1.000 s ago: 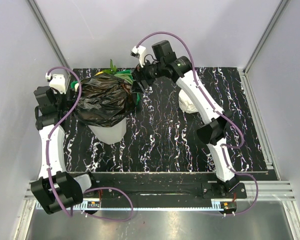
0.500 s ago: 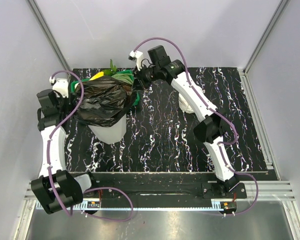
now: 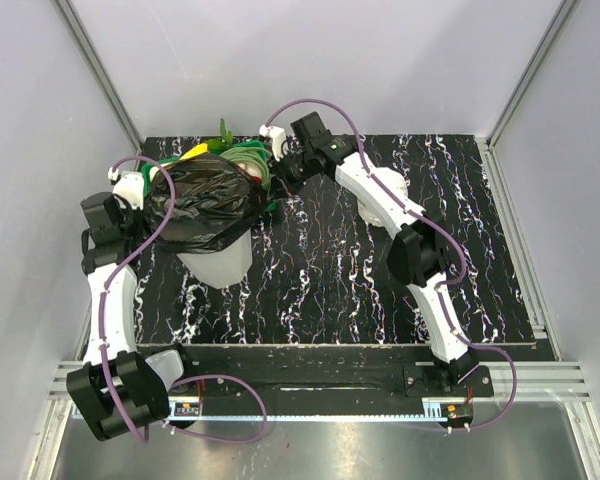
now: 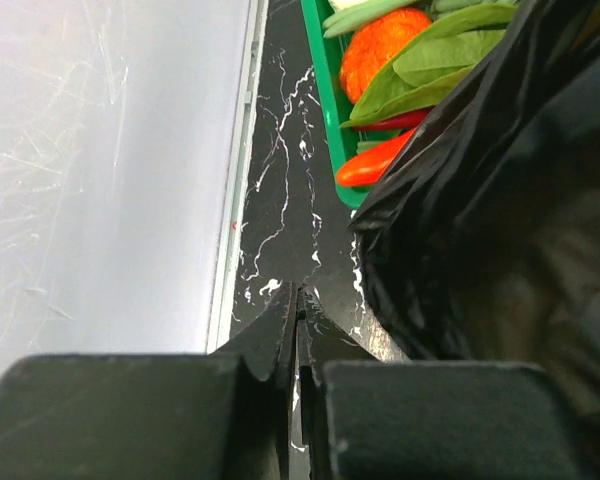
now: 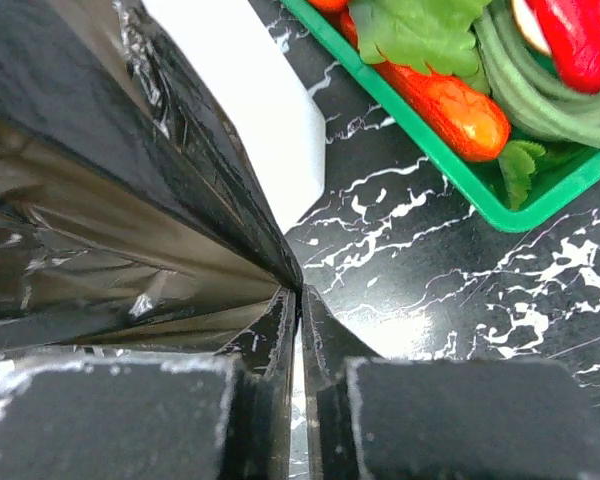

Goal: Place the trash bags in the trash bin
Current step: Place the trash bag in the trash bin.

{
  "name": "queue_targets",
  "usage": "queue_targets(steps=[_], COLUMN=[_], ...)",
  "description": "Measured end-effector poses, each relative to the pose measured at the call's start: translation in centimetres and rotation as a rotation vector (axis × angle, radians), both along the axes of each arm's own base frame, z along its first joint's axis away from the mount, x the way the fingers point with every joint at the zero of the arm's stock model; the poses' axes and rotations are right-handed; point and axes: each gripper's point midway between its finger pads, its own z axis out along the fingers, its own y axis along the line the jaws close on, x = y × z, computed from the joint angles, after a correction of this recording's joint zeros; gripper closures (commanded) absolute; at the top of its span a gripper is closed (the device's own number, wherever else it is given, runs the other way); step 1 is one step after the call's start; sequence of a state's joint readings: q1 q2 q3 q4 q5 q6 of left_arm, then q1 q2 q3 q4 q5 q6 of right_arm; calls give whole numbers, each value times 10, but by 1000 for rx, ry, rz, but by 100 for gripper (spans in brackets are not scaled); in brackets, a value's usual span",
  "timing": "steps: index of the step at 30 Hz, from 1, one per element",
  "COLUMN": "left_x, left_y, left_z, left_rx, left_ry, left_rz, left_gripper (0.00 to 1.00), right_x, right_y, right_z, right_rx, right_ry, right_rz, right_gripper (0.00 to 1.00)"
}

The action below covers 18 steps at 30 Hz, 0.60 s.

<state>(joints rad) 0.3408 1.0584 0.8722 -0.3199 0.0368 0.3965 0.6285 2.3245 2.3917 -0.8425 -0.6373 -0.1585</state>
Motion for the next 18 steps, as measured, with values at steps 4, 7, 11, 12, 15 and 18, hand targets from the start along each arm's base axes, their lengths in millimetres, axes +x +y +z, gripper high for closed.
queue_targets(steps=[4, 7, 11, 12, 15, 18], left_x=[-3, -4, -4, -5, -8, -13], left_y=[-1, 1, 4, 4, 4, 4], left_z=[-8, -12, -19, -22, -36, -50], left_rx=[-2, 5, 21, 22, 25, 26], left_ry=[17, 24, 22, 26, 44, 70], left_rz=[-1, 4, 8, 8, 9, 7], left_gripper=[100, 100, 100, 100, 100, 100], right_x=[-4, -4, -2, -1, 0, -1], right_y=[1, 4, 8, 9, 9, 8], right_z=[-17, -18, -17, -18, -26, -37], right_rx=[-24, -26, -23, -25, -43, -70], right_ry=[26, 17, -5, -11, -15, -13], right_rz=[-2, -3, -7, -10, -21, -34], right_gripper=[91, 92, 92, 92, 93, 93])
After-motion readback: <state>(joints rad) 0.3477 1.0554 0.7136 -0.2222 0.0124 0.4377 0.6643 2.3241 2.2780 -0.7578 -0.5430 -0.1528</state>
